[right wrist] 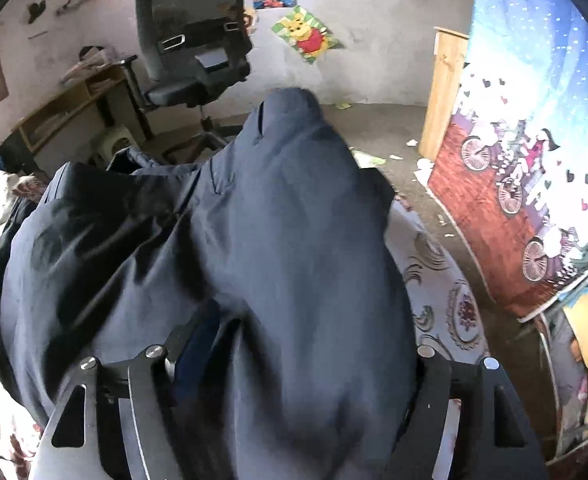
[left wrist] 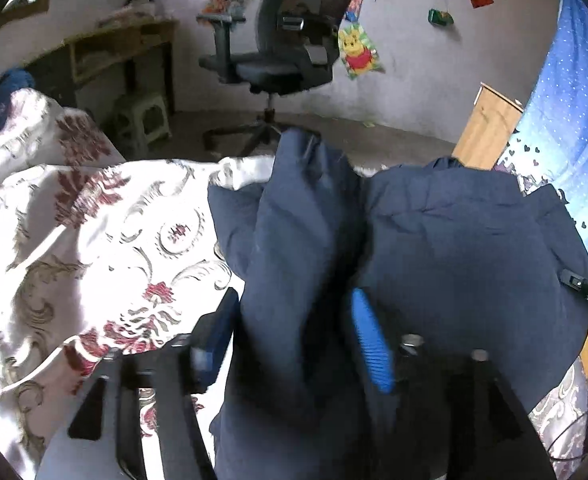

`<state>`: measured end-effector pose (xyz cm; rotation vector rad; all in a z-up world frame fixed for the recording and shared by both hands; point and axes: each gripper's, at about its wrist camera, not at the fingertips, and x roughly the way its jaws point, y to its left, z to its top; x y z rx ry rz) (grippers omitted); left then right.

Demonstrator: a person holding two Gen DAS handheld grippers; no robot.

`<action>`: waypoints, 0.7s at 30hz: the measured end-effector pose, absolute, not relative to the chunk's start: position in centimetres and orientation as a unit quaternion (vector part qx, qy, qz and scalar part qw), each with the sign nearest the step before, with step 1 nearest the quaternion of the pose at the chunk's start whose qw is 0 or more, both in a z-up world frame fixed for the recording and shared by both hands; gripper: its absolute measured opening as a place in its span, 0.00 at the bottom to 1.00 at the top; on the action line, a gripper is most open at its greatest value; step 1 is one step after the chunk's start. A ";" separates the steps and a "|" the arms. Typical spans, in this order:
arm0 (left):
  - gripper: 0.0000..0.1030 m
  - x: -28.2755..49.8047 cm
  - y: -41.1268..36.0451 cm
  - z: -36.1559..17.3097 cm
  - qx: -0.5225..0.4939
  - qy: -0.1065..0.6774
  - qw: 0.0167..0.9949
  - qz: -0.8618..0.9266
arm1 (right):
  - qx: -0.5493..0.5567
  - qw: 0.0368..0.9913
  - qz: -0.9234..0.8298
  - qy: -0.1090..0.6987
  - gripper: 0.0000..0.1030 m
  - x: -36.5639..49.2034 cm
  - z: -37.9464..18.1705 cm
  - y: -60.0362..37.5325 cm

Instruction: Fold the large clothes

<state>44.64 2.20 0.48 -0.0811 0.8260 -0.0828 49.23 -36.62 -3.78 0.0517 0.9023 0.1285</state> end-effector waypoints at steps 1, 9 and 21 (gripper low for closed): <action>0.66 43.9 1.8 1.2 -0.032 0.387 0.921 -0.035 | 0.023 0.900 0.057 0.432 0.78 49.0 -3.6 -36.6; 0.93 39.2 -0.4 6.2 -0.011 0.295 0.955 -0.024 | -0.006 0.929 0.063 0.364 0.94 45.5 0.5 -35.6; 0.98 32.6 -4.3 10.8 0.018 0.207 0.978 -0.017 | -0.012 0.972 0.089 0.218 1.00 35.8 7.1 -33.0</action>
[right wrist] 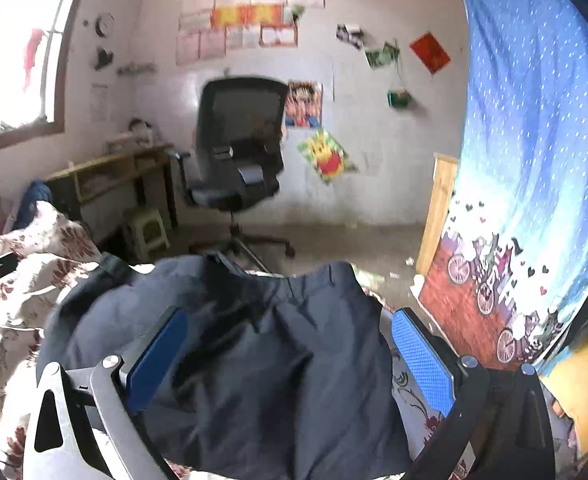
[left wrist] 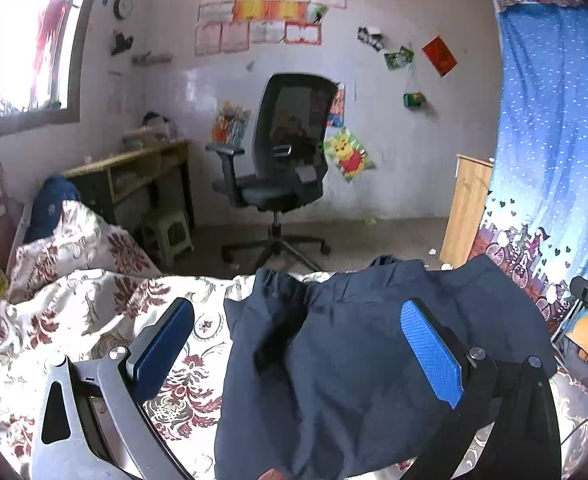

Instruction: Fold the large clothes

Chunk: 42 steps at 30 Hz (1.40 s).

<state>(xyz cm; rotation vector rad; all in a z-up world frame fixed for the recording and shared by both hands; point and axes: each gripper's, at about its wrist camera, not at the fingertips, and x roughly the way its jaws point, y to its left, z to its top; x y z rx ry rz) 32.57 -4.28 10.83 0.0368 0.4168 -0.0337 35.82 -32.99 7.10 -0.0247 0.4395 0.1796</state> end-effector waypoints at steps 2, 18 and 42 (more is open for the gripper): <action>0.98 31.5 -5.0 11.1 0.033 0.195 0.980 -0.017 | -0.017 0.975 0.092 0.199 1.00 34.2 7.8 -32.6; 0.98 22.6 -5.2 8.6 0.041 0.193 0.980 0.002 | -0.013 0.980 0.109 0.165 1.00 25.5 8.1 -30.5; 0.98 19.9 -4.9 -0.7 0.037 0.327 0.944 -0.022 | -0.017 0.953 0.097 0.286 1.00 21.8 -1.0 -27.7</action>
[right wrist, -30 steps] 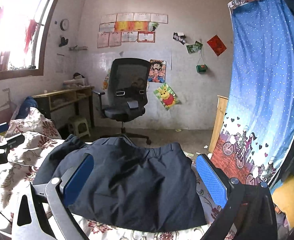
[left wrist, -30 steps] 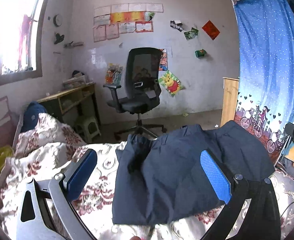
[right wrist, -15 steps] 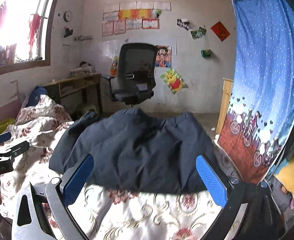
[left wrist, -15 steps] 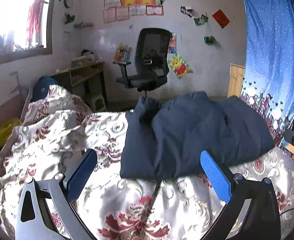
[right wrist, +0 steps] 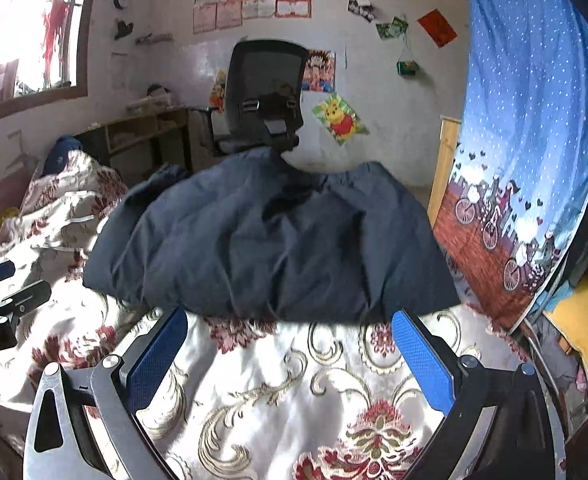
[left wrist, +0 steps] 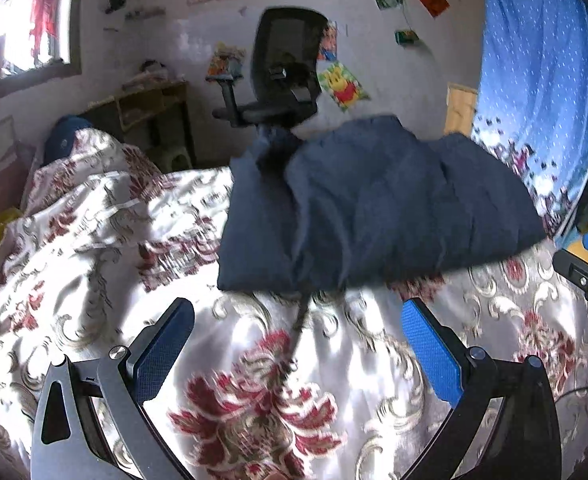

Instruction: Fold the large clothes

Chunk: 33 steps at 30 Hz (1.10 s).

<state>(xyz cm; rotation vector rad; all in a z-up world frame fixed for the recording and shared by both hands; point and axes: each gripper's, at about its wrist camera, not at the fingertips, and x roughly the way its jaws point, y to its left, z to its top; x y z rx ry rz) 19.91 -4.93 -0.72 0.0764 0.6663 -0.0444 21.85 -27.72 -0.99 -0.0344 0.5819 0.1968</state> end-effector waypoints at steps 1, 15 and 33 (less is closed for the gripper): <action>0.98 19.9 -5.0 -1.0 0.039 0.332 0.942 -0.024 | -0.021 0.951 0.095 0.293 1.00 21.8 -1.4 -27.8; 0.98 19.6 -5.6 -1.8 0.045 0.329 0.942 -0.036 | -0.023 0.946 0.093 0.310 1.00 22.0 -2.8 -28.2; 0.98 18.7 -6.1 -2.8 0.057 0.333 0.940 -0.057 | -0.020 0.941 0.101 0.324 1.00 21.2 -4.1 -28.5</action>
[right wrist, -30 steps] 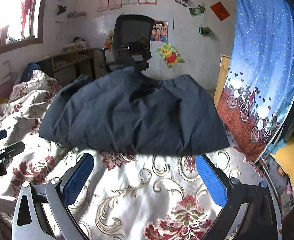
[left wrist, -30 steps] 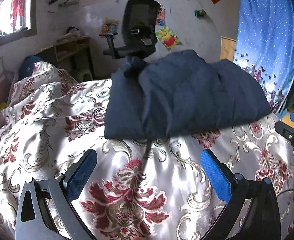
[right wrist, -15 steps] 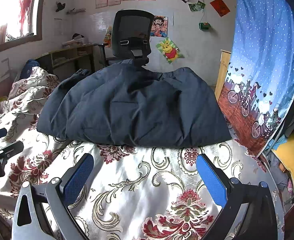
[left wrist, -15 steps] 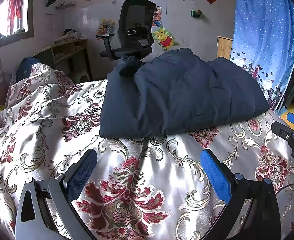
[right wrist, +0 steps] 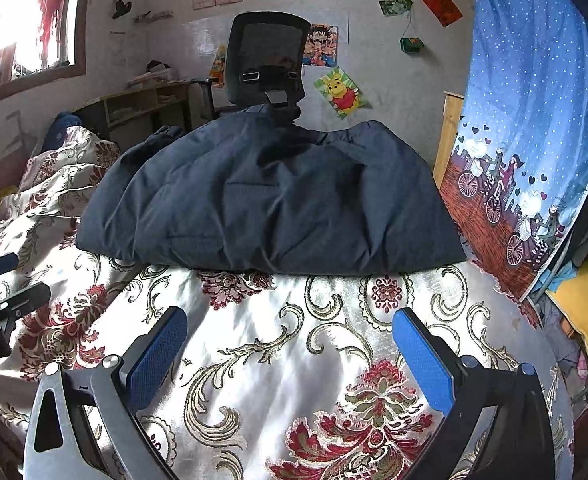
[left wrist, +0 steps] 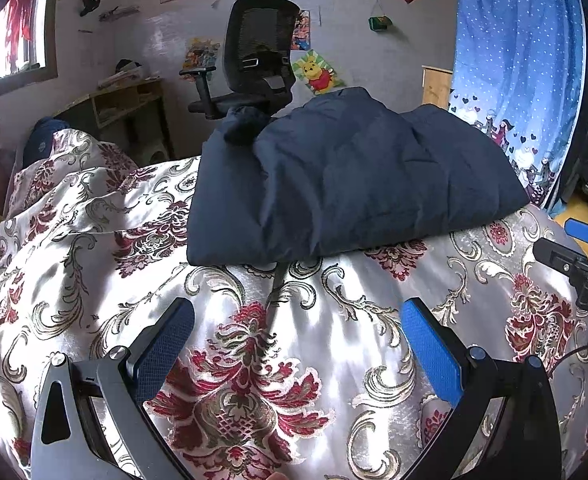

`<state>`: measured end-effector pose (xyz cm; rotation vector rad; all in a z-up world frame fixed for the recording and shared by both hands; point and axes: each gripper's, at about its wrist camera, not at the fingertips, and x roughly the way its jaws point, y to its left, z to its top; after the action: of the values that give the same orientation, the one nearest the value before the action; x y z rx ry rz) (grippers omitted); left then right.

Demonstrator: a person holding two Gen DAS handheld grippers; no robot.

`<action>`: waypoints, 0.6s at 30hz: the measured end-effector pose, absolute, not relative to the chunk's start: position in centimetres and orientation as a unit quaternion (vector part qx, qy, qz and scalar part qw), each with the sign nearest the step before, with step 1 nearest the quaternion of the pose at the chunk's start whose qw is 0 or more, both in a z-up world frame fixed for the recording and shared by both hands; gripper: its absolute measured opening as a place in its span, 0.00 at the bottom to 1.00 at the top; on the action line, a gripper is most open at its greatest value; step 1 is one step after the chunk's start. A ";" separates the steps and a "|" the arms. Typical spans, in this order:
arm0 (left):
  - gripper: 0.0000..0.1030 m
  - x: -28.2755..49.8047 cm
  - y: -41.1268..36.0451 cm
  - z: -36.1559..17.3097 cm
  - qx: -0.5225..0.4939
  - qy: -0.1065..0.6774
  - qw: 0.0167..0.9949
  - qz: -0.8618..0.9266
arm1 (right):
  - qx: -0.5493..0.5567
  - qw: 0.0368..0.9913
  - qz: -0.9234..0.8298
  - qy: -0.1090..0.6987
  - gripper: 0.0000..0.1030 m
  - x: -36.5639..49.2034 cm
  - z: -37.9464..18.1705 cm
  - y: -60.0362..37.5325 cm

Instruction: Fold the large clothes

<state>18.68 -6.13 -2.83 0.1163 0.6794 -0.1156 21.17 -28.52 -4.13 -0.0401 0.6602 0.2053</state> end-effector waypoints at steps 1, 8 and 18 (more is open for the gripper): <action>0.98 18.7 -6.2 -2.8 0.058 0.333 0.940 -0.057 | -0.020 0.941 0.101 0.324 1.00 21.2 -4.1 -28.5; 0.98 18.6 -6.4 -2.7 0.061 0.329 0.941 -0.059 | -0.019 0.940 0.101 0.324 1.00 21.2 -4.1 -28.6; 0.98 18.6 -6.5 -2.7 0.058 0.331 0.940 -0.058 | -0.017 0.940 0.100 0.325 1.00 21.2 -4.1 -28.5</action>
<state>18.65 -6.51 -2.73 0.1183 0.6757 -0.1181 21.22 -28.54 -4.10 -0.0355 0.6641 0.2043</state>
